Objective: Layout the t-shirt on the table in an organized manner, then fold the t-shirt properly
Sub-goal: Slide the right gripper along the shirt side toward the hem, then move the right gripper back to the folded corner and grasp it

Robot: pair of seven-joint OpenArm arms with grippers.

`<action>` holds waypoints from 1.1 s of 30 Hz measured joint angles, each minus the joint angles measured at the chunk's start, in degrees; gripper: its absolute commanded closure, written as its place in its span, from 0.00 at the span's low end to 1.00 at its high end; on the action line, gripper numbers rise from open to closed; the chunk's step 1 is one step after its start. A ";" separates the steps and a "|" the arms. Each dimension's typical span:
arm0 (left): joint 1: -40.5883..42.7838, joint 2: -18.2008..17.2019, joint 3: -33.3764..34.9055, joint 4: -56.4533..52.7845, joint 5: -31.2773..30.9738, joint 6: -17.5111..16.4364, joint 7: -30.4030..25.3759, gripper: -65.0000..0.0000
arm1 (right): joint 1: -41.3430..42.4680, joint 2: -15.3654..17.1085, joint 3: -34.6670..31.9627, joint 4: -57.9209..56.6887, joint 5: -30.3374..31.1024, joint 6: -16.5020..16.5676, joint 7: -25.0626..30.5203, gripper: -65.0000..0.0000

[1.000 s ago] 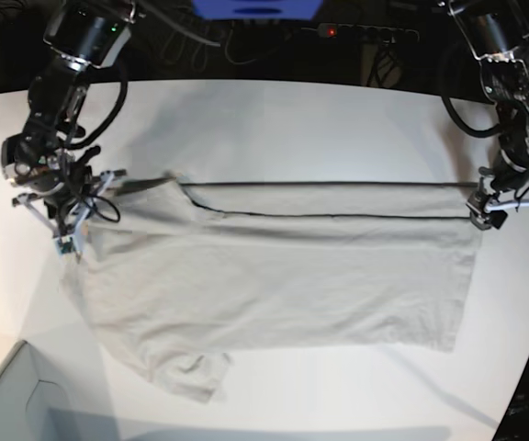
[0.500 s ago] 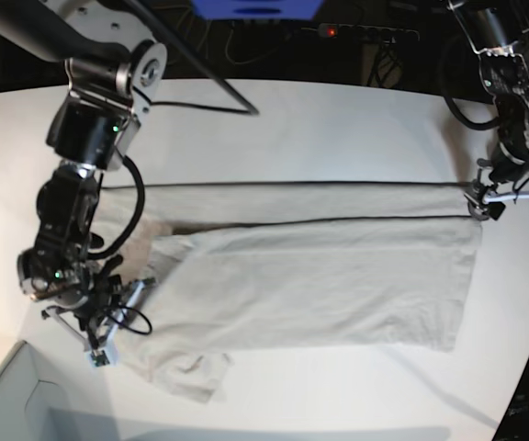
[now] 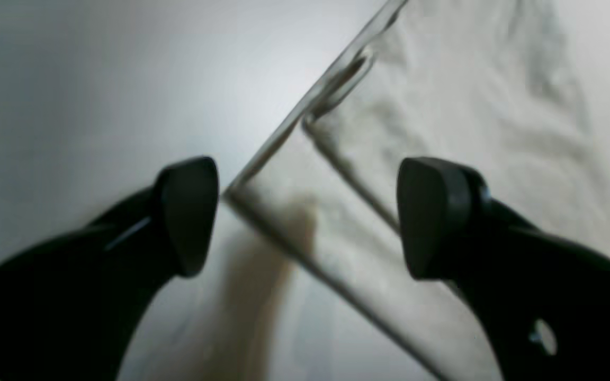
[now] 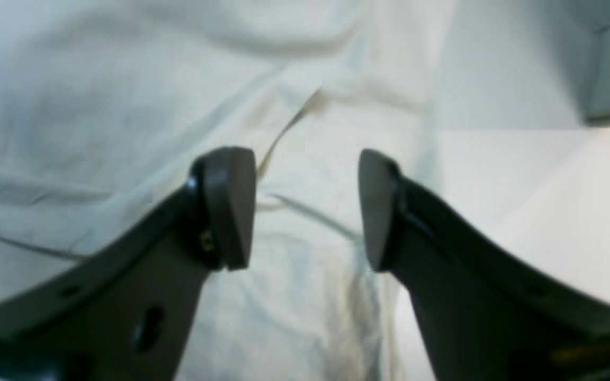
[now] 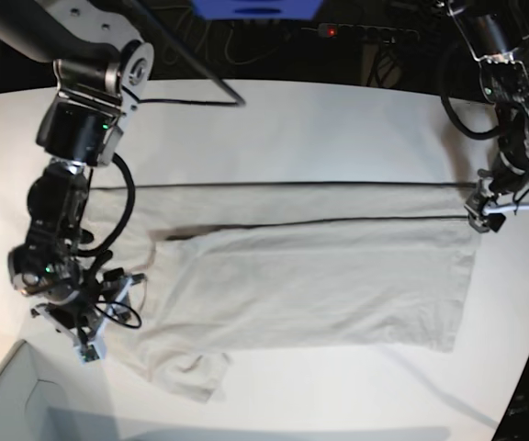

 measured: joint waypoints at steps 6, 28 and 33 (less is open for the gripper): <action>-3.39 0.02 0.00 -8.28 -0.39 0.02 -0.11 0.23 | -7.74 -0.11 0.31 12.00 -0.37 0.00 -0.48 0.50; -4.35 -0.92 0.76 -9.68 -0.11 0.24 0.66 1.00 | -11.82 7.69 11.91 -8.72 -0.57 -0.07 9.64 0.49; -4.22 -0.94 0.76 -9.73 -0.50 0.24 0.68 1.00 | -12.52 8.74 14.47 -12.13 -0.85 0.00 11.63 0.49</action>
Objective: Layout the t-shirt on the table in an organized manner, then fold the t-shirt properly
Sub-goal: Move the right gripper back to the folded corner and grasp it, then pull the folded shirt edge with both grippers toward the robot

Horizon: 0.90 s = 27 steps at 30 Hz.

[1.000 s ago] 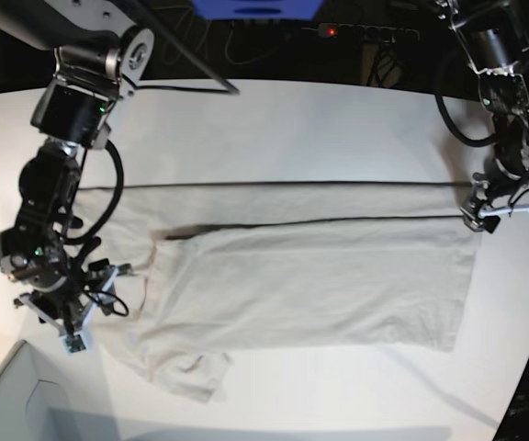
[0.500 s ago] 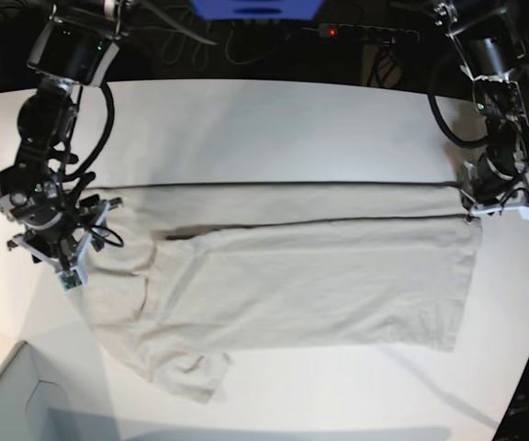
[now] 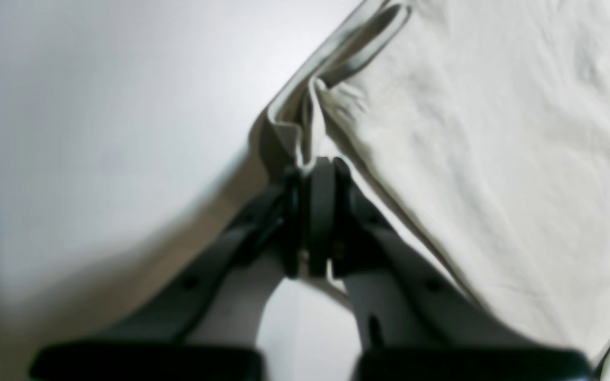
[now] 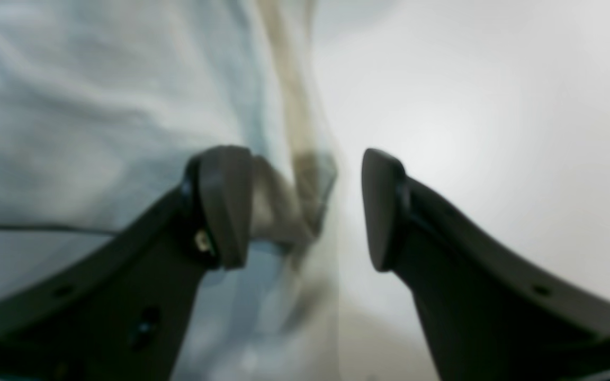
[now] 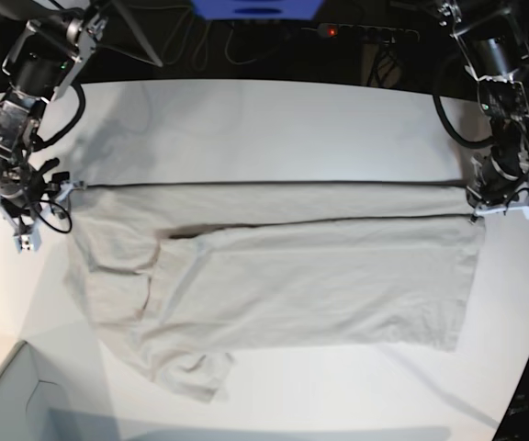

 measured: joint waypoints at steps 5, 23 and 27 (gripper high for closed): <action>0.02 0.02 0.00 0.00 0.00 0.00 0.00 1.00 | -0.44 0.15 -0.57 -1.11 0.09 -0.07 1.03 0.52; 2.32 0.15 0.11 11.30 -0.79 -0.39 2.38 1.00 | -3.17 -0.42 -0.83 14.47 1.29 0.02 -7.48 1.00; -0.15 -0.52 0.00 13.68 -0.59 -0.28 9.22 1.00 | -0.92 -0.02 -4.74 21.53 0.92 0.17 -10.82 1.00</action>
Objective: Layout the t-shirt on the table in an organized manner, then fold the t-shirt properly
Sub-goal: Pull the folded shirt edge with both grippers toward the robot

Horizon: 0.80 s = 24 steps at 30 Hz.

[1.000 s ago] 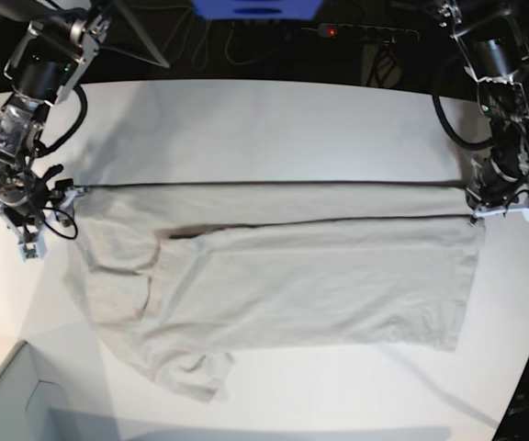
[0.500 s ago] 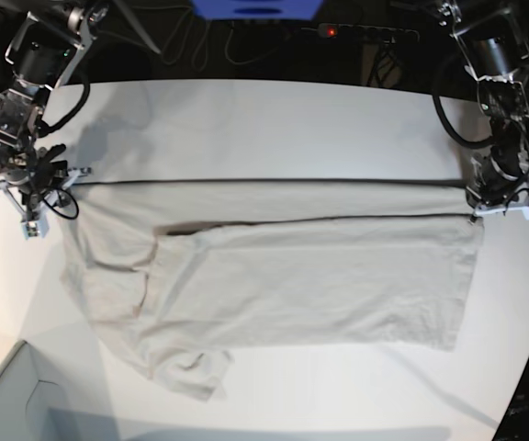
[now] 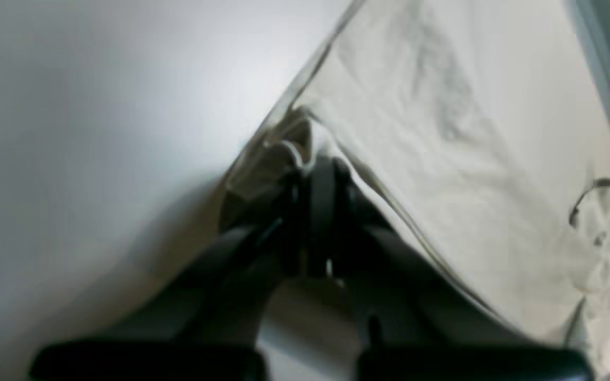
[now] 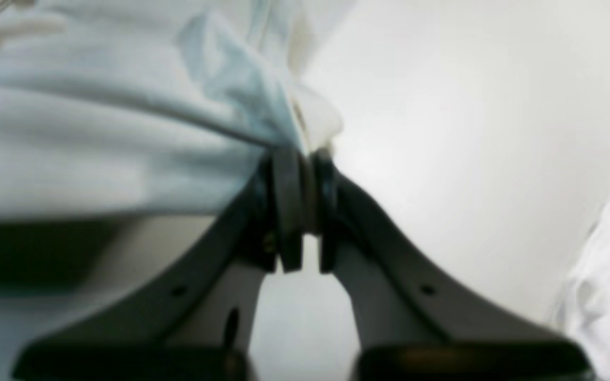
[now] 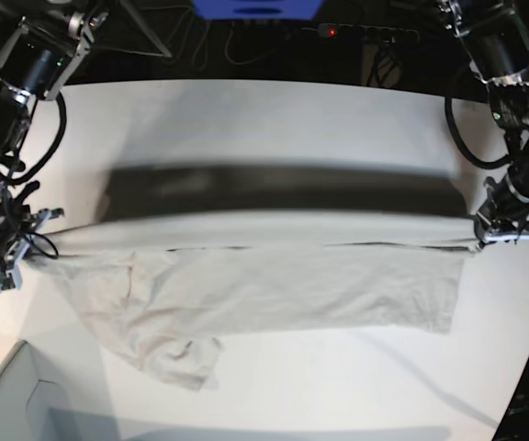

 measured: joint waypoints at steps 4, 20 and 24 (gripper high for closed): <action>-4.07 -0.59 -0.26 0.33 0.39 0.20 1.92 1.00 | 3.26 -0.33 -1.60 2.47 0.15 0.09 -3.50 1.00; -1.14 0.00 -4.59 -0.02 0.02 -0.07 2.80 1.00 | -2.21 -1.29 -0.68 4.11 0.70 0.09 -5.14 1.00; -1.14 -0.02 -4.48 1.05 0.42 0.22 2.99 1.00 | -1.36 -3.32 -0.04 10.60 2.84 0.35 -7.32 1.00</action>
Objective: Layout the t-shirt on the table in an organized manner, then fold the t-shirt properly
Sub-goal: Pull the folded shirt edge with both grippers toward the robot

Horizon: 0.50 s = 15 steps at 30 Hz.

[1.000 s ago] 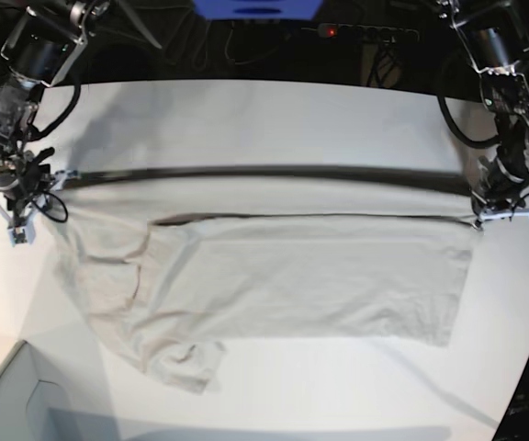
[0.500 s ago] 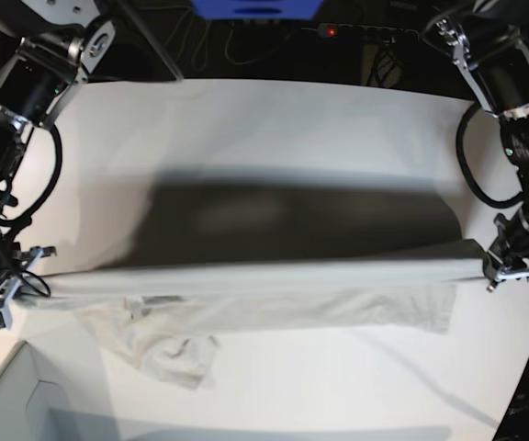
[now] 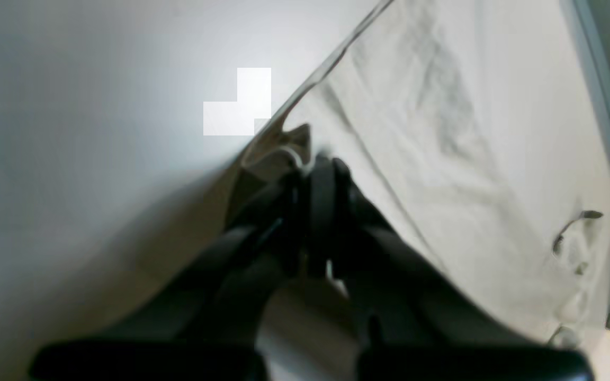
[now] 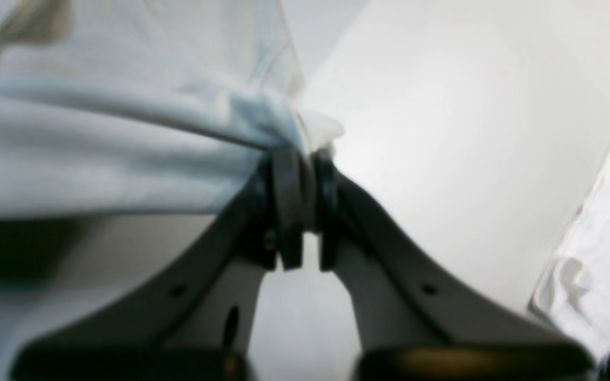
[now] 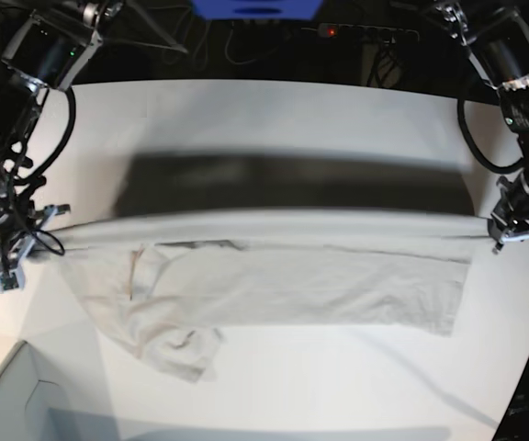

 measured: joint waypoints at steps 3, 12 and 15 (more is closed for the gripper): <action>-1.09 0.20 0.04 5.86 -0.66 -0.46 0.28 1.00 | 3.63 0.85 -1.03 7.78 1.14 -0.09 3.06 1.00; 4.48 0.26 -0.09 7.72 0.04 0.09 0.15 1.00 | -5.27 -0.85 -1.66 7.98 0.94 -0.02 1.53 1.00; 5.01 0.24 -0.09 7.74 0.00 0.11 -0.57 1.00 | -6.86 -0.74 -1.84 8.04 1.03 -0.02 2.43 1.00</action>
